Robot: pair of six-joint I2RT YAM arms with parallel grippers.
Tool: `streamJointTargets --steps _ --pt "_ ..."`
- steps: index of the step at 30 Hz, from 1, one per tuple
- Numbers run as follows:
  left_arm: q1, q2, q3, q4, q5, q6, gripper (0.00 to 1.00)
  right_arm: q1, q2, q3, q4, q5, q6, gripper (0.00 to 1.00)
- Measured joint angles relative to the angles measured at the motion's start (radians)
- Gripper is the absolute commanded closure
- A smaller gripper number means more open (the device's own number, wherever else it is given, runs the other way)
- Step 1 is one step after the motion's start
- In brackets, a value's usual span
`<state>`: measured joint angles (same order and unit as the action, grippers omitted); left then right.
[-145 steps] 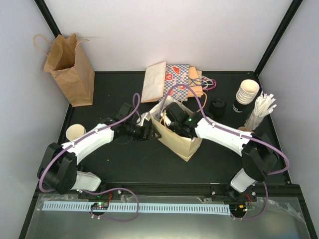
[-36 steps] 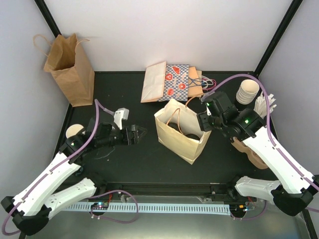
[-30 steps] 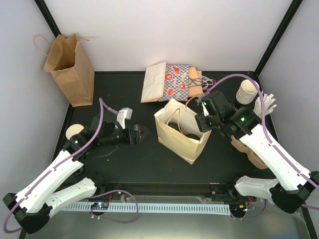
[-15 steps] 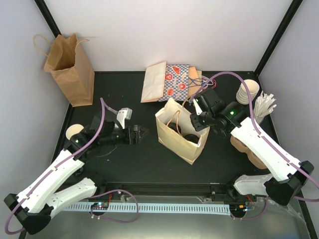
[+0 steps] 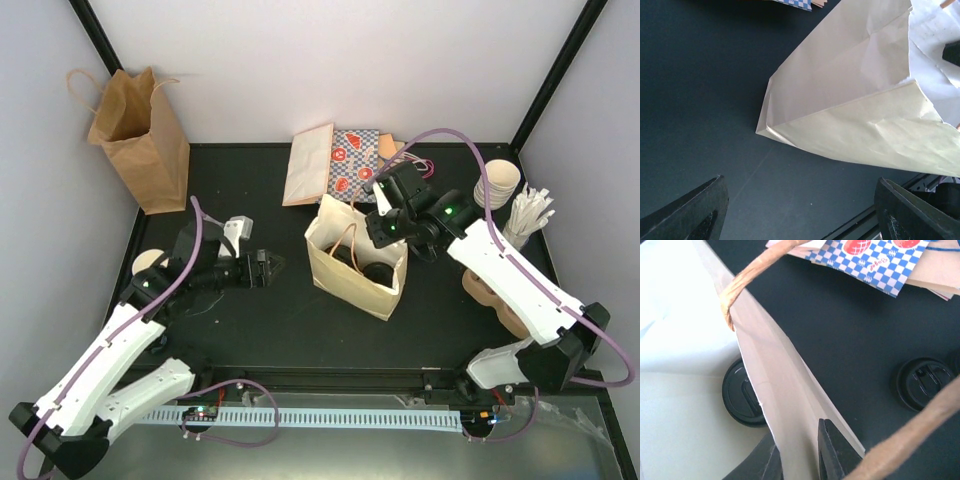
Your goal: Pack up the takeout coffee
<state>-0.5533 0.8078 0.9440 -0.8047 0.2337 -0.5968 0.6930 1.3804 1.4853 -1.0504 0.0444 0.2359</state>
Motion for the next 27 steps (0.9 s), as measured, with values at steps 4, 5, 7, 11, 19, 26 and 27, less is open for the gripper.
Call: streamJointTargets --steps 4,5,7,11,19,26,27 --pt "0.025 -0.010 0.000 -0.019 0.001 0.019 0.18 0.000 0.033 0.027 0.027 -0.021 0.015 0.81" --pt "0.032 -0.010 0.000 -0.023 0.001 0.023 0.18 0.000 0.040 0.031 0.033 -0.026 0.018 0.81" --pt "0.047 -0.011 0.000 -0.030 0.001 0.032 0.18 0.000 0.059 0.042 0.040 -0.035 0.028 0.81" --pt "0.073 -0.012 0.000 -0.043 0.003 0.053 0.18 0.000 0.097 0.062 0.063 -0.051 0.040 0.81" --pt "0.122 -0.012 0.000 -0.064 0.024 0.093 0.18 0.000 0.159 0.113 0.086 -0.067 0.056 0.80" --pt "0.155 -0.012 0.000 -0.071 0.035 0.124 0.18 0.000 0.203 0.163 0.086 -0.067 0.059 0.71" --pt "0.158 -0.012 0.000 -0.071 0.035 0.127 0.18 0.000 0.210 0.172 0.086 -0.066 0.059 0.62"
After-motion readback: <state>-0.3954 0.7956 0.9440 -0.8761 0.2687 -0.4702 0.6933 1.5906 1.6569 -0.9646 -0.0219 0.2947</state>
